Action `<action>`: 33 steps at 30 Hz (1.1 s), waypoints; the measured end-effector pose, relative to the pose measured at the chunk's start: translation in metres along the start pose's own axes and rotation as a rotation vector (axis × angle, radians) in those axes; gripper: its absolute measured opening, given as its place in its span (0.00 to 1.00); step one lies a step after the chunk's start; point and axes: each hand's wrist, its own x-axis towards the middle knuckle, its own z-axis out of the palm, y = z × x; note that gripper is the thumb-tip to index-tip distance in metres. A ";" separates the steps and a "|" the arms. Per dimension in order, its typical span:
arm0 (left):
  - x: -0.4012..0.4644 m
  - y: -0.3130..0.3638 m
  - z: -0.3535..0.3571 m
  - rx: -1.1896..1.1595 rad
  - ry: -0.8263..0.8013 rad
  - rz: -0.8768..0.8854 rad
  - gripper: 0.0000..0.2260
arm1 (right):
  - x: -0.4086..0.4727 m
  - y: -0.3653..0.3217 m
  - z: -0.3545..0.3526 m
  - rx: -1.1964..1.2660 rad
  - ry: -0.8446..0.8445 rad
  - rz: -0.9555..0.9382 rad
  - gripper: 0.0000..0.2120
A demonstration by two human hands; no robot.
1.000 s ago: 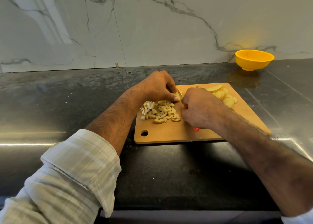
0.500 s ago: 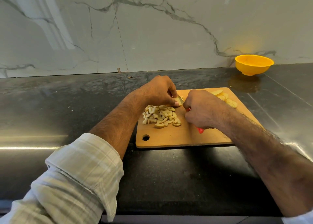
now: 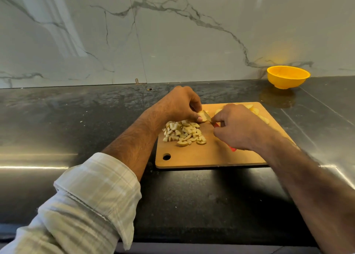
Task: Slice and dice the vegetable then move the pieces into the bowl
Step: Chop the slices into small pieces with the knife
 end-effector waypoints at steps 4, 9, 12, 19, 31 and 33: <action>-0.001 -0.004 -0.002 -0.042 0.000 0.017 0.12 | -0.004 0.002 0.007 -0.019 0.056 0.008 0.15; 0.000 -0.006 -0.001 -0.070 -0.006 0.013 0.10 | -0.003 -0.007 0.010 0.014 0.039 -0.027 0.15; 0.001 -0.008 0.000 -0.084 0.001 0.011 0.10 | -0.003 -0.010 0.016 -0.016 0.032 -0.042 0.06; 0.005 -0.004 0.001 -0.066 0.002 -0.035 0.10 | 0.008 -0.019 0.020 -0.015 0.015 -0.017 0.05; 0.002 0.003 -0.001 -0.020 0.002 -0.046 0.07 | 0.017 -0.019 0.017 -0.048 0.007 -0.028 0.05; 0.000 0.004 0.000 -0.033 0.021 -0.051 0.06 | 0.016 -0.014 0.013 -0.015 -0.028 -0.013 0.08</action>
